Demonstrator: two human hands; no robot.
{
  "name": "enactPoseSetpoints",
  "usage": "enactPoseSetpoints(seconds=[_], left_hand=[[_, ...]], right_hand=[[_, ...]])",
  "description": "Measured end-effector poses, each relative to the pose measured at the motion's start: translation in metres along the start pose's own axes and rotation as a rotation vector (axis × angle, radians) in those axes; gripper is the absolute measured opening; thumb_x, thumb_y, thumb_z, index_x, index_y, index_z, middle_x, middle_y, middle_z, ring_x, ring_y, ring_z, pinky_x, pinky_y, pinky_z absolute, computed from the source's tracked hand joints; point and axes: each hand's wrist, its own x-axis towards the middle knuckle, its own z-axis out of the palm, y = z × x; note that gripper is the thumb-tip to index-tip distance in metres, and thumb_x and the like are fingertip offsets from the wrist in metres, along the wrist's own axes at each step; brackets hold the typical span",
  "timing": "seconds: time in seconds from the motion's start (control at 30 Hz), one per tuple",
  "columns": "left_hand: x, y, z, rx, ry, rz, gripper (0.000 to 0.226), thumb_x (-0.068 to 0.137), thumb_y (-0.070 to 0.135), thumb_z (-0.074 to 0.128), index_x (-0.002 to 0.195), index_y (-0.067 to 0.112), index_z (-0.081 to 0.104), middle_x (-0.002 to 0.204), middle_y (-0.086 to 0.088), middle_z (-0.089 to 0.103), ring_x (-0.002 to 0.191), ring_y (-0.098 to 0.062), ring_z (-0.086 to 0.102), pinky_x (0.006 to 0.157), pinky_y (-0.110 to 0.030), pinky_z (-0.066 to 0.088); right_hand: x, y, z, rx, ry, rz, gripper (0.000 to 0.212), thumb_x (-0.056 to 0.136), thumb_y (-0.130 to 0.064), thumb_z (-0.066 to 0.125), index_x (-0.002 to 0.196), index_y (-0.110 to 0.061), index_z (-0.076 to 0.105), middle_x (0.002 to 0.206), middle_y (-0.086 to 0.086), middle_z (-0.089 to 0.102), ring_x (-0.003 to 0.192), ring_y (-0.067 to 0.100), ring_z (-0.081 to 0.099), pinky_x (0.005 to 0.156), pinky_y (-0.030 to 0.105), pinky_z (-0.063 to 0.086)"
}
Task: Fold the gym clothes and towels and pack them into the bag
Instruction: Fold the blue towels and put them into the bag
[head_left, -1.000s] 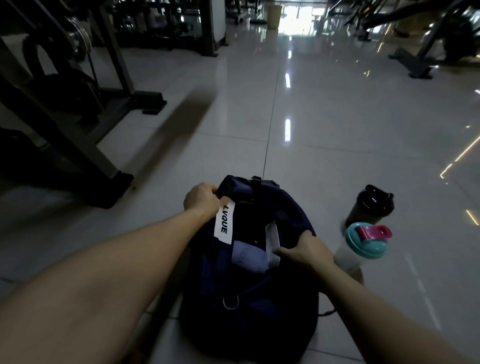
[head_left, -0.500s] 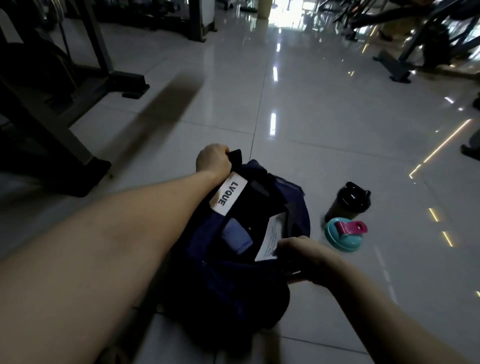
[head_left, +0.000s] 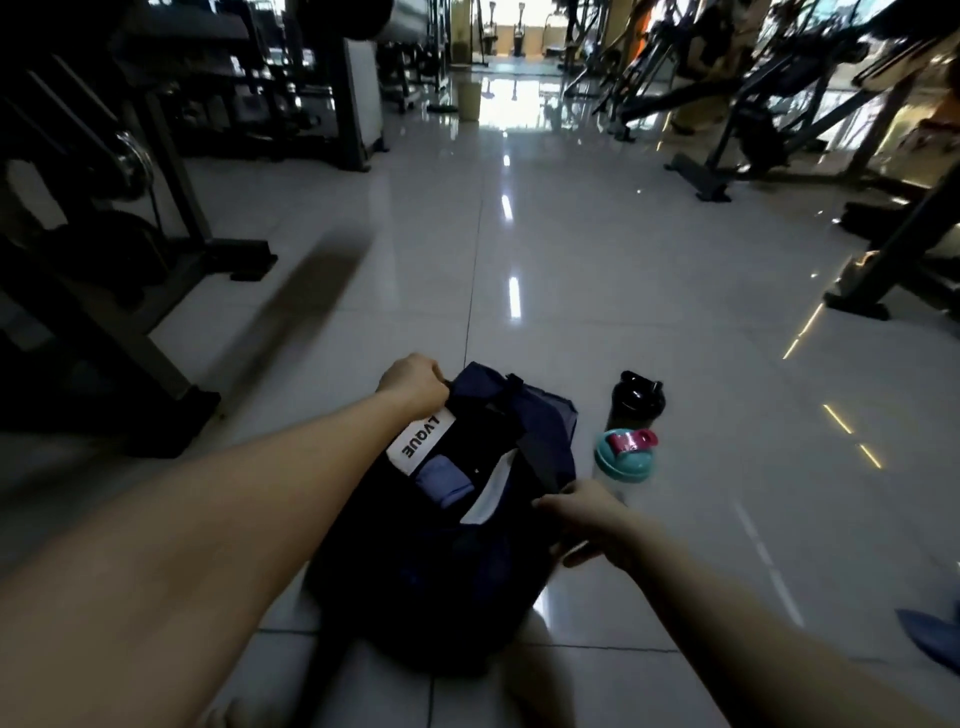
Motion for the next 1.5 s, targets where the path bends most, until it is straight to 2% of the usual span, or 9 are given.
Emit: enactPoseSetpoints(seconds=[0.17,0.3,0.6,0.77,0.93,1.07,1.17,1.33,1.5], left_hand=[[-0.054,0.077,0.002,-0.047,-0.133,0.124,0.012,0.086,0.021,0.068,0.093,0.014,0.073,0.086,-0.008,0.072,0.081,-0.025,0.07,0.076,-0.035,0.062],[-0.098,0.16,0.024,-0.056,-0.195,0.284,0.017,0.088,0.024,0.068,0.1,0.014,0.072,0.094,-0.007,0.072,0.087,-0.025,0.07,0.081,-0.037,0.061],[-0.153,0.321,0.16,-0.018,-0.432,0.6,0.018,0.088,0.019,0.063,0.101,0.01,0.073,0.097,-0.007,0.073,0.095,-0.027,0.069,0.079,-0.031,0.054],[-0.178,0.374,0.27,0.073,-0.567,0.752,0.021,0.091,0.02,0.062,0.106,0.008,0.07,0.103,-0.008,0.071,0.097,-0.027,0.067,0.076,-0.028,0.047],[-0.194,0.394,0.378,0.209,-0.694,0.893,0.034,0.095,0.032,0.059,0.122,0.011,0.062,0.119,-0.011,0.065,0.108,-0.031,0.062,0.085,-0.032,0.047],[-0.186,0.413,0.456,0.373,-0.688,1.016,0.064,0.088,0.038,0.068,0.145,0.023,0.044,0.134,-0.009,0.052,0.124,-0.033,0.053,0.097,-0.04,0.044],[-0.177,0.421,0.499,0.454,-0.702,1.073,0.071,0.086,0.036,0.069,0.147,0.022,0.035,0.143,-0.008,0.047,0.127,-0.034,0.05,0.098,-0.042,0.043],[-0.173,0.41,0.535,0.547,-0.558,1.191,0.041,0.093,0.035,0.061,0.129,0.018,0.054,0.127,-0.007,0.058,0.117,-0.032,0.057,0.088,-0.037,0.045],[-0.19,0.431,0.508,0.359,-0.492,1.093,0.011,0.093,0.024,0.056,0.099,0.018,0.062,0.1,-0.009,0.069,0.09,-0.033,0.067,0.072,-0.036,0.049]], right_hand=[[-0.05,-0.002,-0.049,-0.134,0.191,-0.116,0.014,0.09,-0.014,0.061,0.095,-0.003,0.055,0.094,0.023,0.068,0.078,0.038,0.072,0.077,0.051,0.062],[-0.097,0.008,-0.108,-0.142,0.287,-0.117,0.019,0.095,-0.02,0.06,0.101,-0.002,0.061,0.098,0.021,0.068,0.07,0.031,0.071,0.058,0.035,0.058],[-0.155,0.135,-0.249,-0.266,0.616,0.154,0.02,0.091,-0.015,0.056,0.092,0.002,0.066,0.088,0.021,0.073,0.071,0.032,0.074,0.067,0.042,0.061],[-0.153,0.266,-0.295,-0.486,0.587,0.389,0.034,0.089,-0.046,0.058,0.078,-0.014,0.059,0.078,0.007,0.065,0.079,0.027,0.065,0.069,0.031,0.046],[-0.142,0.419,-0.306,-0.329,0.609,0.482,0.019,0.086,-0.03,0.057,0.101,-0.019,0.054,0.11,0.011,0.062,0.103,0.036,0.062,0.076,0.035,0.047],[-0.103,0.475,-0.305,-0.315,0.463,0.481,0.066,0.089,-0.034,0.062,0.147,-0.031,0.031,0.154,0.009,0.033,0.134,0.037,0.041,0.103,0.048,0.045],[-0.078,0.488,-0.294,-0.387,0.423,0.491,0.092,0.087,-0.046,0.068,0.157,-0.027,0.012,0.158,0.01,0.028,0.142,0.038,0.031,0.109,0.05,0.04],[-0.065,0.49,-0.273,-0.583,0.631,0.555,0.046,0.095,-0.029,0.063,0.134,-0.016,0.042,0.135,0.01,0.047,0.125,0.033,0.046,0.095,0.043,0.045],[-0.086,0.472,-0.305,-0.503,0.566,0.7,0.015,0.096,-0.027,0.062,0.093,-0.014,0.056,0.094,0.006,0.057,0.091,0.027,0.059,0.074,0.037,0.049]])
